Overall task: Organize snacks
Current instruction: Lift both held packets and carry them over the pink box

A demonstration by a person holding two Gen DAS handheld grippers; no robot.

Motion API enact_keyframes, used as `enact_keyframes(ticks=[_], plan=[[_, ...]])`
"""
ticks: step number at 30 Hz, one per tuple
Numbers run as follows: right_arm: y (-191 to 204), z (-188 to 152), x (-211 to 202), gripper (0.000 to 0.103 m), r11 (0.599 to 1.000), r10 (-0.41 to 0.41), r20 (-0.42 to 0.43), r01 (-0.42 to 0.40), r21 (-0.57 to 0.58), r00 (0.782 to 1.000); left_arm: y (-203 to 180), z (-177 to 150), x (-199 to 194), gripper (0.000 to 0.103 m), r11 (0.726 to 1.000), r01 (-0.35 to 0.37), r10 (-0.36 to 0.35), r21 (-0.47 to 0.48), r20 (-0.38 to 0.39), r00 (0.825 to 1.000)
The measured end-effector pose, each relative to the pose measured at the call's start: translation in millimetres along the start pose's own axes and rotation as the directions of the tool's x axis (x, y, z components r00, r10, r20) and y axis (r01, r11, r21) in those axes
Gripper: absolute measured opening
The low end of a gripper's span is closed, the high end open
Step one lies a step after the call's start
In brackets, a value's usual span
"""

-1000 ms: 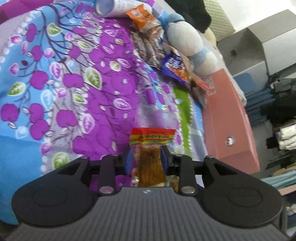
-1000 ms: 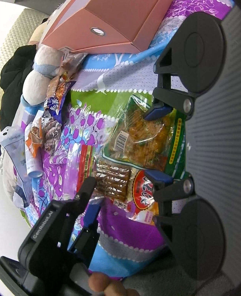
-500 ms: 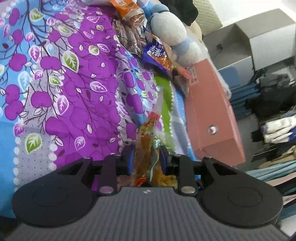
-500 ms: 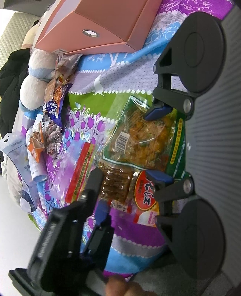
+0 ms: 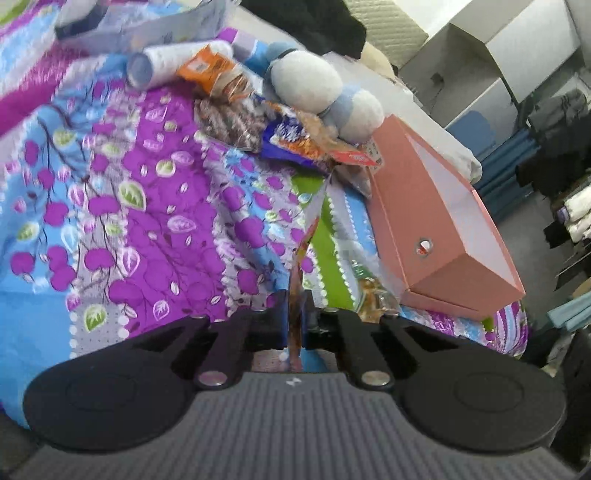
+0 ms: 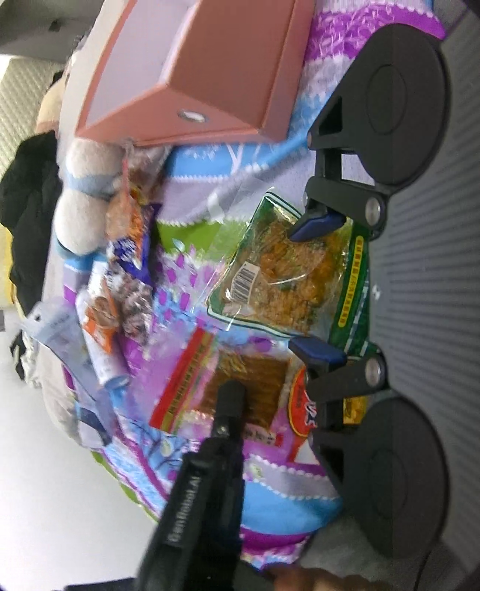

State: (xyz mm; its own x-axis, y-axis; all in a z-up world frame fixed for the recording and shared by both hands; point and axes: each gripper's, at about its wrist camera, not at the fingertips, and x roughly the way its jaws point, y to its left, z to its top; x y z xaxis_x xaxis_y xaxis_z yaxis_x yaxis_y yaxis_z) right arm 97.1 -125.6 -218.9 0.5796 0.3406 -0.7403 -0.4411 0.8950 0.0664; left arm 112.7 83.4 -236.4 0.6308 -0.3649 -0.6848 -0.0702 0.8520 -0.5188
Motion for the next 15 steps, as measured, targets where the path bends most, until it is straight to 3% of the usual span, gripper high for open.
enact_keyframes(ticks=[7,15], plan=[[-6.2,14.5,-31.1,0.059,0.999,-0.034,0.056,0.034,0.011,0.998,-24.2,6.4,-22.2,0.007,0.999,-0.038,0.037,0.037,0.031,0.999],[-18.9,24.5,-66.5,0.059,0.996,-0.077,0.105,0.073,0.046,0.991,-61.9,10.5,-47.1,0.007,0.994,-0.032,0.026,0.102,0.061,0.998]])
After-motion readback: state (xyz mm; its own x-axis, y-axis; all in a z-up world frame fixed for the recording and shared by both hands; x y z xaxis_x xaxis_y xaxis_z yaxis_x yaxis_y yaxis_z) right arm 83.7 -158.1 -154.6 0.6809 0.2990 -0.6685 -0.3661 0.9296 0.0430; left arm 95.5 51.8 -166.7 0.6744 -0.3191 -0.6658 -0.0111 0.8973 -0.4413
